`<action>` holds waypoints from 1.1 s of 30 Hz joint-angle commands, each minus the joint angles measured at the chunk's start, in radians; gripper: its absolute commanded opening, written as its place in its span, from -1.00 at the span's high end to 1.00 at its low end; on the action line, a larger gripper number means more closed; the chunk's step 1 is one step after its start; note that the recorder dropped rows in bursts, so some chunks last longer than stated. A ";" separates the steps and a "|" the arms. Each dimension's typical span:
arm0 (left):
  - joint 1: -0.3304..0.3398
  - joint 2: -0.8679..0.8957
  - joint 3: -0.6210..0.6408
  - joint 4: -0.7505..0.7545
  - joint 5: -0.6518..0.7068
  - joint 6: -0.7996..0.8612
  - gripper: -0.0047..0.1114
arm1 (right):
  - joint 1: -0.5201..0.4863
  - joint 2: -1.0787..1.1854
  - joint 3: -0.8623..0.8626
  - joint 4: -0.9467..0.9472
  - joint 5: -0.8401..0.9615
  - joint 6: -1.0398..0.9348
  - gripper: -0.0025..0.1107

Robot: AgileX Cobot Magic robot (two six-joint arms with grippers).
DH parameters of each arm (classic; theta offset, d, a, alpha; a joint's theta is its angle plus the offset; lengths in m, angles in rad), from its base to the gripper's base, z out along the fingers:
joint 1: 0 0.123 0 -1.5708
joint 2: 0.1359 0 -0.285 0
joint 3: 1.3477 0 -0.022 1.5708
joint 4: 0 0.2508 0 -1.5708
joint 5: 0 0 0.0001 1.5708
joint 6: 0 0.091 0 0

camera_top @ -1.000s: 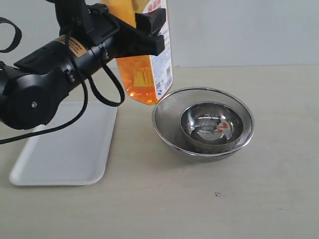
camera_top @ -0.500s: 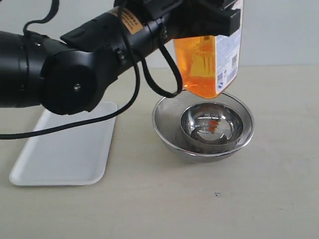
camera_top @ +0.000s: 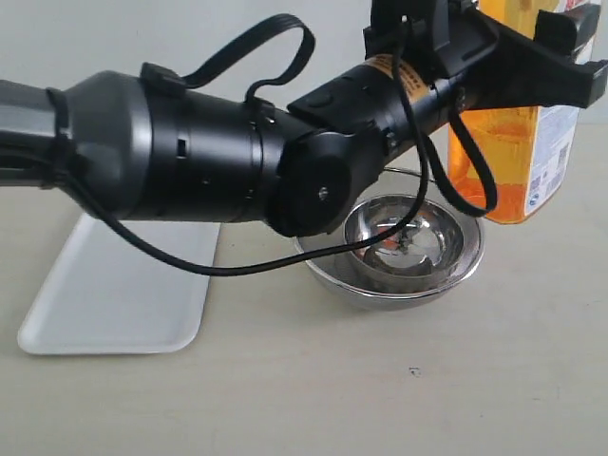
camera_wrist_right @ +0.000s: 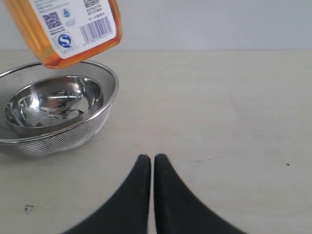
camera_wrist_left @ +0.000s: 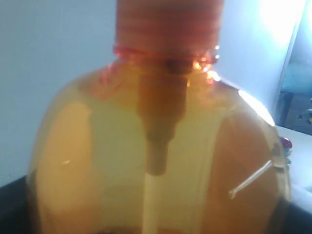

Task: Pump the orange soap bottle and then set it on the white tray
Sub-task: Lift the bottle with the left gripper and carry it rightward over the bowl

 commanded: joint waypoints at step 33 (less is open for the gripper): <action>-0.048 0.434 -0.505 -0.245 0.007 0.241 0.84 | -0.002 -0.005 0.000 0.001 -0.007 -0.003 0.96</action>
